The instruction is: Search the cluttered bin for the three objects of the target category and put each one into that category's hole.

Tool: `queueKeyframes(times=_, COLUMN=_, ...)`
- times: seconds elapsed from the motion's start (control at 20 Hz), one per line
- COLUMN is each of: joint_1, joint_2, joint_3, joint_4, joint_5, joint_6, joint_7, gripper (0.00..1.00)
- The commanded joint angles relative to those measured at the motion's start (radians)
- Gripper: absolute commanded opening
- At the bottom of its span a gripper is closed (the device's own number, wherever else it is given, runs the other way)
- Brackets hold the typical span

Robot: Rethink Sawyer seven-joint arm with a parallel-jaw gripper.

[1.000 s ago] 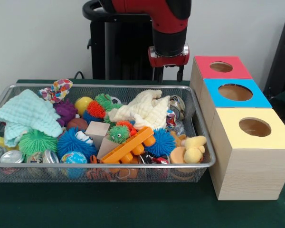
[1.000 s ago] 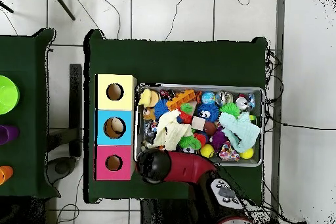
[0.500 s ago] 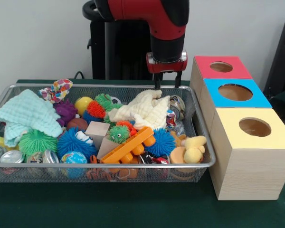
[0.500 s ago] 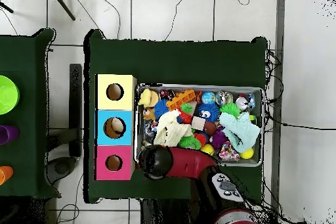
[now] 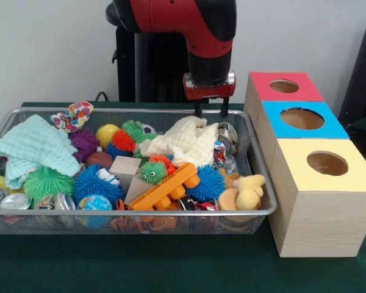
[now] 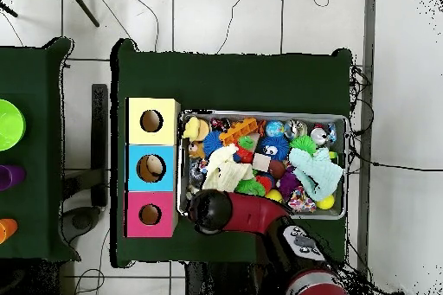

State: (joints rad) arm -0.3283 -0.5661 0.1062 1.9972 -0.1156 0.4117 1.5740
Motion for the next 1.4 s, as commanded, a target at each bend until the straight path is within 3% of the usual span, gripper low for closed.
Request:
queueKeyframes(times=0.05, joint_1=-0.034, joint_2=0.041, joint_3=0.104, joint_4=-0.123, joint_5=-0.053, joint_6=-0.114, joint_7=0.035, gripper=1.00)
queueKeyframes(times=0.7, joint_1=-0.031, joint_2=0.061, joint_3=0.098, joint_4=-0.123, joint_5=-0.077, joint_6=-0.164, joint_7=0.047, gripper=1.00)
queueKeyframes(times=1.4, joint_1=-0.048, joint_2=0.125, joint_3=0.113, joint_4=-0.236, joint_5=-0.121, joint_6=-0.151, joint_7=0.002, gripper=1.00)
